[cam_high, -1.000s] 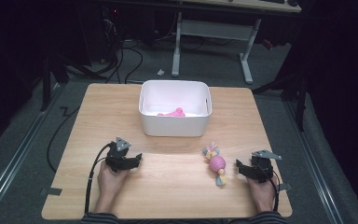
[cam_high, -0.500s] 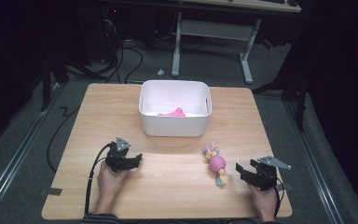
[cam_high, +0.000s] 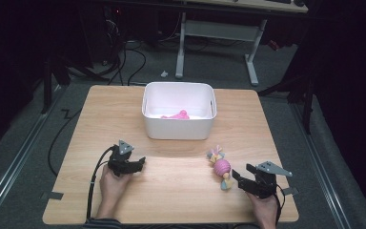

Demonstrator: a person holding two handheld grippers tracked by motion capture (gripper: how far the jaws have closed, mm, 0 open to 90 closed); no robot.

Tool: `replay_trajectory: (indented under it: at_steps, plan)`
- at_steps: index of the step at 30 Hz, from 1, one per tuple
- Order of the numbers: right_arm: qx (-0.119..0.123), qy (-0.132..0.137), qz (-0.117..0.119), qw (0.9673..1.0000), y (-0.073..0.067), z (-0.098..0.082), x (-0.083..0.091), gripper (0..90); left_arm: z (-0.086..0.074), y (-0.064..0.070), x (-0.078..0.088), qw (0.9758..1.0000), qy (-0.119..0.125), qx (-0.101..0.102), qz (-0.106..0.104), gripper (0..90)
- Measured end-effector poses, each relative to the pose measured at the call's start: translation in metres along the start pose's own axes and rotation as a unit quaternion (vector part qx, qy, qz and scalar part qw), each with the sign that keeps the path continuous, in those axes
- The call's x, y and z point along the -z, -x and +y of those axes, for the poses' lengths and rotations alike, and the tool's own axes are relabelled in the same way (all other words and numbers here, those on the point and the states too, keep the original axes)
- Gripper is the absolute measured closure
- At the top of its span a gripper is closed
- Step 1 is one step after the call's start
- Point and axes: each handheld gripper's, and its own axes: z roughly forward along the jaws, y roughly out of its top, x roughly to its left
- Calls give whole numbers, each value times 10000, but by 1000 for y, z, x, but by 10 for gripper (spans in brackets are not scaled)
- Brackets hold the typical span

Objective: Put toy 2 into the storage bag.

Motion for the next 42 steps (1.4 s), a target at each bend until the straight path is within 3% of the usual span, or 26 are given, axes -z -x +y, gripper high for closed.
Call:
replay_trajectory:
  at_steps: [7,17,22,28,42]
  plan:
    - [293,-99,117,9995,-19,13,-6,317,0,0,0,10000,-2,-6,-4,264]
    - [525,-455,123,9975,-30,22,-32,298,0,0,0,10000,1,-1,-6,263]
    - [568,-685,91,9960,-31,25,-42,295,0,0,0,10000,-6,-3,-12,262]
    - [438,-928,101,9947,-29,25,-50,279,0,0,0,10000,-9,-5,-12,262]
    - [600,-1372,146,9886,-39,31,-63,301,0,0,0,10000,-3,-8,-10,261]
